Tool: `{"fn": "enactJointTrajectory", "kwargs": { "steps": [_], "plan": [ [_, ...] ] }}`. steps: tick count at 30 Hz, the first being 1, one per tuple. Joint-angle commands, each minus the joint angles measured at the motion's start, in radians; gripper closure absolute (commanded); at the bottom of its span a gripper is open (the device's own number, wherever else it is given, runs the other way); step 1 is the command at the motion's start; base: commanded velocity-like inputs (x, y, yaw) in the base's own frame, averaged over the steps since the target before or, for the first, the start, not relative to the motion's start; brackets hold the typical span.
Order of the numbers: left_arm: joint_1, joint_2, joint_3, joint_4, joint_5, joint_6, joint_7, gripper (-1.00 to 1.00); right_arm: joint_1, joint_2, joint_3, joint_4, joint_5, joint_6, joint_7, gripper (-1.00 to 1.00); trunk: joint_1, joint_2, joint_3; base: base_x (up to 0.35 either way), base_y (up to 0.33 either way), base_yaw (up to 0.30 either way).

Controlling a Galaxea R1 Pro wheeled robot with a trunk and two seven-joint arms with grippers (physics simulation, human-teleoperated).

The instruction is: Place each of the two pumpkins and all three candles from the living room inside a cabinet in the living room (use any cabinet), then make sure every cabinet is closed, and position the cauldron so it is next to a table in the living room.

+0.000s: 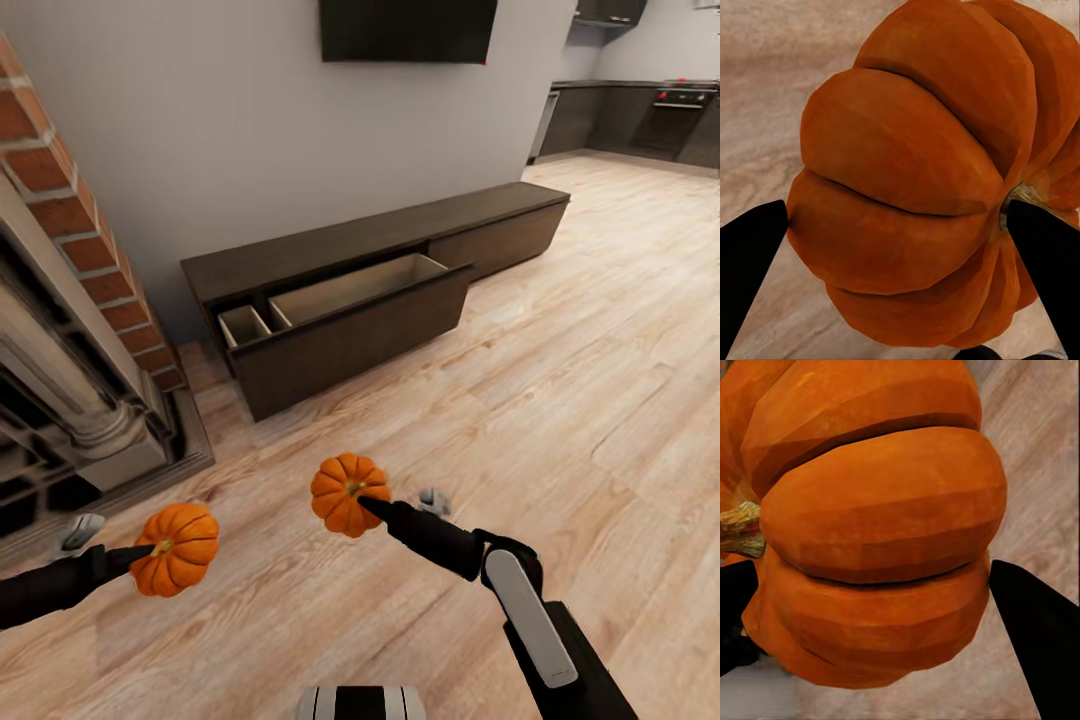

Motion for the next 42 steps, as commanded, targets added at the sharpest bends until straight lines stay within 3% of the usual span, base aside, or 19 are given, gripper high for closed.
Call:
{"fn": "enactJointTrajectory", "kwargs": {
  "steps": [1,3,4,7,10,11,12,14,17,20,23,27,32,42],
  "plan": [
    [0.000,-0.015,-0.001,-0.001,-0.001,-0.001,0.035,1.00,0.000,-0.001,0.048,-0.028,-0.012,0.012,-0.102,1.00,0.000,0.000,0.004,0.000,0.000,-0.001],
    [0.000,-0.040,-0.009,-0.002,-0.003,-0.003,0.095,1.00,0.000,-0.002,0.104,-0.054,-0.012,0.034,-0.238,1.00,-0.001,0.001,0.012,0.000,0.000,0.000],
    [0.000,-0.077,-0.034,-0.003,-0.006,-0.006,0.158,1.00,0.000,-0.003,0.132,-0.071,-0.011,0.040,-0.347,1.00,-0.002,0.001,0.016,0.000,0.000,0.000],
    [-0.001,-0.152,-0.066,-0.003,-0.012,-0.017,0.316,1.00,0.000,-0.002,0.171,-0.088,-0.011,0.043,-0.555,1.00,-0.003,0.002,0.027,0.000,0.000,0.000],
    [-0.001,-0.200,-0.079,-0.003,-0.012,-0.040,0.485,1.00,0.000,-0.001,0.258,-0.092,-0.010,0.041,-0.788,1.00,-0.005,0.002,0.039,0.000,0.000,0.000],
    [-0.001,-0.207,-0.080,-0.003,-0.012,-0.043,0.510,1.00,0.000,-0.001,0.275,-0.093,-0.009,0.039,-0.829,1.00,-0.005,0.003,0.043,0.000,0.000,0.000],
    [-0.001,-0.226,-0.082,-0.004,-0.012,-0.048,0.569,1.00,0.000,-0.001,0.328,-0.094,-0.002,0.013,-0.947,1.00,-0.005,0.003,0.047,0.000,0.000,0.000],
    [-0.002,-0.254,-0.095,-0.009,-0.013,-0.054,0.624,1.00,0.000,-0.002,0.413,-0.094,0.027,-0.066,-1.090,1.00,-0.006,0.003,0.054,0.000,0.000,0.000],
    [-0.002,-0.306,-0.147,-0.013,-0.015,-0.099,0.687,1.00,0.000,-0.004,0.544,-0.094,0.088,-0.200,-1.221,1.00,-0.008,0.004,0.066,0.000,0.000,0.000],
    [-0.002,-0.325,-0.180,-0.018,-0.014,-0.129,0.745,1.00,0.000,-0.009,0.610,-0.089,0.111,-0.272,-1.259,1.00,-0.009,0.005,0.078,0.000,0.000,0.000],
    [-0.002,-0.334,-0.201,-0.019,-0.014,-0.138,0.769,1.00,0.014,-0.013,0.628,-0.087,0.120,-0.293,-1.270,1.00,-0.010,0.005,0.089,0.000,0.000,0.000],
    [-0.002,-0.337,-0.214,-0.023,-0.015,-0.141,0.779,1.00,0.076,-0.015,0.634,-0.085,0.145,-0.313,-1.280,1.00,-0.012,0.006,0.105,0.000,0.000,0.000],
    [-0.002,-0.337,-0.217,-0.024,-0.014,-0.141,0.779,1.00,0.104,-0.017,0.635,-0.075,0.198,-0.374,-1.273,1.00,-0.014,0.007,0.124,0.000,0.000,0.000],
    [-0.002,-0.340,-0.220,-0.023,-0.014,-0.143,0.779,1.00,0.135,-0.018,0.634,-0.026,0.209,-0.411,-1.271,1.00,-0.019,0.010,0.163,0.000,0.000,0.000]
  ]
}}
